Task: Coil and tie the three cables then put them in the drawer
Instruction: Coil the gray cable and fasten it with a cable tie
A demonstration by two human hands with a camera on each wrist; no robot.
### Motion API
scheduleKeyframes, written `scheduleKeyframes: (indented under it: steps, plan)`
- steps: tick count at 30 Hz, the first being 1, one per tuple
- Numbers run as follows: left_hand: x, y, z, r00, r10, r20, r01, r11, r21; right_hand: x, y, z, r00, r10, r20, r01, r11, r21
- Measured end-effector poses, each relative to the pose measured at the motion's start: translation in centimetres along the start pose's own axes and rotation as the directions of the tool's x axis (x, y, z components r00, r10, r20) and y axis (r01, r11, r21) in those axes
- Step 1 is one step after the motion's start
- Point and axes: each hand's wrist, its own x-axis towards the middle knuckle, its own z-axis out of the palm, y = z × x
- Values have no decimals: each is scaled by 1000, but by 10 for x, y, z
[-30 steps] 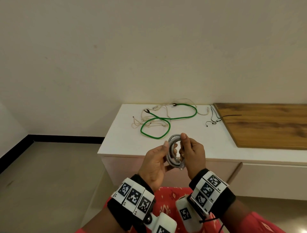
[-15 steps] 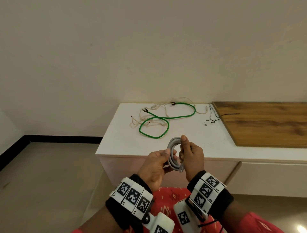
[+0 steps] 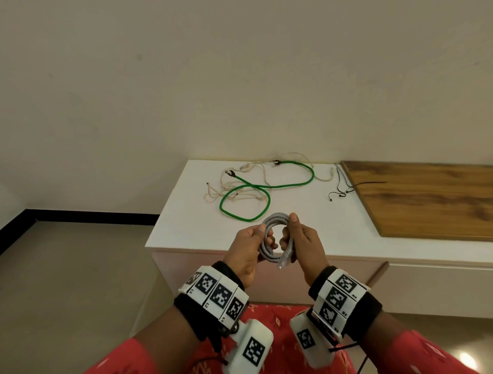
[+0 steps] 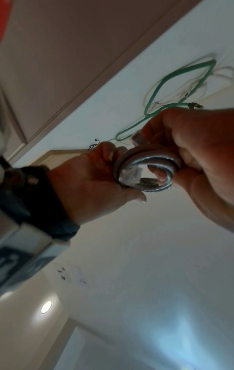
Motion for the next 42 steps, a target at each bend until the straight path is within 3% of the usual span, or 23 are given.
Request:
scheduleKeyframes:
  steps: [4,9,17,23,27,36,42]
  plan:
    - [11,2,-4,999,23,-32,-22,998,54,9,4,-12,995,82,60,-80,996,-46]
    - [30,8,-10,998,26,-50,-21,996,85,34,9,-52,986,162,30,-159,983,-93]
    - [69,14,-15,998,55,-28,-52,993,102,106,23,-134,970,222,-103,-244,852,-462]
    - [103,13,-19,999,33,-33,-29,995,95,176,20,-159,961,209,-183,-276,651,-707]
    - [124,7,-23,1000,11,-29,-8,996,93,210,15,-156,966,185,-181,-243,407,-881]
    - [150,-4,-29,1000,-11,-26,12,998,61,246,37,-146,948,294,-124,-164,116,-980]
    - [149,-5,-33,999,-3,-47,5,998,55,252,36,-148,993,119,-15,-40,208,-977]
